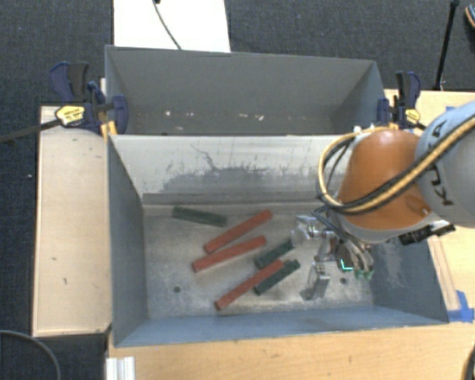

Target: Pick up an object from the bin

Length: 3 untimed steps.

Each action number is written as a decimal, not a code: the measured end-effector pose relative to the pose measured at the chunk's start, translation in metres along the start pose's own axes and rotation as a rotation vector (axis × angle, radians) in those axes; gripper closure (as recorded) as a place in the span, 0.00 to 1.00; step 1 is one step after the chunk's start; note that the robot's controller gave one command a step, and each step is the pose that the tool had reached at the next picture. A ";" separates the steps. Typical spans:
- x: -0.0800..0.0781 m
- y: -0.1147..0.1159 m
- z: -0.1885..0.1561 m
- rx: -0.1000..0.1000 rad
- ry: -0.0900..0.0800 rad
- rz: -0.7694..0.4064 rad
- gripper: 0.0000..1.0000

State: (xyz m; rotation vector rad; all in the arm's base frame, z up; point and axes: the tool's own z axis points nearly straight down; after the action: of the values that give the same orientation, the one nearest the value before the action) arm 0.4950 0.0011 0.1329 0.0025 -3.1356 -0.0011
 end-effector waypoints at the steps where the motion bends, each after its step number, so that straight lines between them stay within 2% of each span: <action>1: -0.002 0.000 -0.004 0.000 -0.008 0.000 0.00; 2: -0.012 0.034 0.043 0.002 -0.013 -0.145 0.00; 3: -0.013 0.046 0.041 0.001 -0.007 -0.192 0.00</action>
Offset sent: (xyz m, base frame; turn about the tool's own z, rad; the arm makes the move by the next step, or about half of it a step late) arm 0.0127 0.0478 -0.0629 -0.1993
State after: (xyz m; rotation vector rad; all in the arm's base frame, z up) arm 0.5079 0.0472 0.0917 0.3030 -3.1278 -0.0011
